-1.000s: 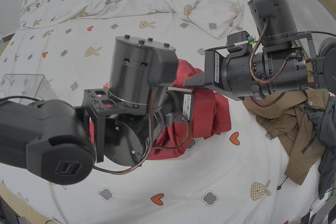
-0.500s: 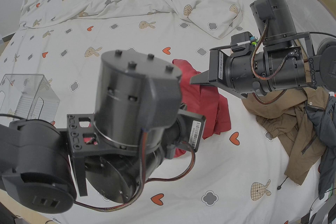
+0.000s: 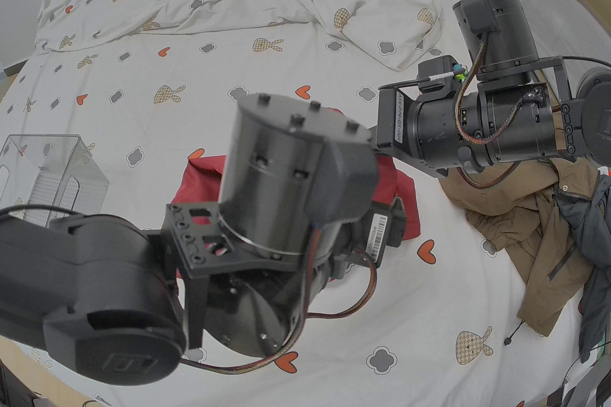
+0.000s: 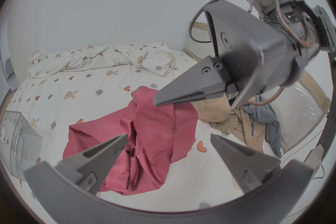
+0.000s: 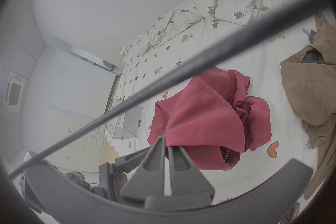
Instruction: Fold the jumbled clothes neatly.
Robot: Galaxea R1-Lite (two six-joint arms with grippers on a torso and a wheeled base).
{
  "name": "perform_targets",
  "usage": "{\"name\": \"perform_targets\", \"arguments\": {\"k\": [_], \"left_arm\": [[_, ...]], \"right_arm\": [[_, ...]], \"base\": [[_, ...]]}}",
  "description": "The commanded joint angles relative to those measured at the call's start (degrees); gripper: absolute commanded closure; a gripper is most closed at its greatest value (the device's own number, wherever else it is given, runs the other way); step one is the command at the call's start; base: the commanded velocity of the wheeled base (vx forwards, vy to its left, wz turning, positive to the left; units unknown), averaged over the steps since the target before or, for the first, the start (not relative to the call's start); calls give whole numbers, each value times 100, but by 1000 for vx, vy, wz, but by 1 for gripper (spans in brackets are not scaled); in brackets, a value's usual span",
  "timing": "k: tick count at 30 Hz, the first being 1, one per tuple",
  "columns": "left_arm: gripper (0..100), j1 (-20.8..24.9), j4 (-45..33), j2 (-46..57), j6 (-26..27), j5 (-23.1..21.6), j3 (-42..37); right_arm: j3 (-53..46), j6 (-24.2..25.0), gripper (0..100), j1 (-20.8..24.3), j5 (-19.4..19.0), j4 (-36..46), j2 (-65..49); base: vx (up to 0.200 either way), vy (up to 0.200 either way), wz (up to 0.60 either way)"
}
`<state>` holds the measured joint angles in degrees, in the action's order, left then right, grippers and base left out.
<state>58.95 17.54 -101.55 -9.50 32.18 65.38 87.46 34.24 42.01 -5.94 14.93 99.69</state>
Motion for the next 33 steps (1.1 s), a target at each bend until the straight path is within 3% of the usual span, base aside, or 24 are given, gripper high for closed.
{"name": "perform_targets", "arguments": {"k": [1, 13, 14, 22, 33], "left_arm": [[0, -24, 4, -269, -44, -2, 239], [0, -367, 153, -682, -17, -2, 502], [100, -376, 171, -691, -17, -2, 511], [100, -464, 443, -867, 27, -10, 652], [100, -473, 461, -375, 27, 7, 247]], "right_arm": [[-9, 3, 100, 9, -4, 1, -11], [-80, 3, 100, 27, -4, 10, -55], [-88, 3, 100, 27, -4, 10, -55], [-167, 12, 100, 18, -4, 10, -73], [-238, 3, 100, -61, 5, 10, -64]], "base": [[0, 0, 0], [0, 0, 0], [0, 0, 0], [0, 0, 0], [0, 0, 0]]}}
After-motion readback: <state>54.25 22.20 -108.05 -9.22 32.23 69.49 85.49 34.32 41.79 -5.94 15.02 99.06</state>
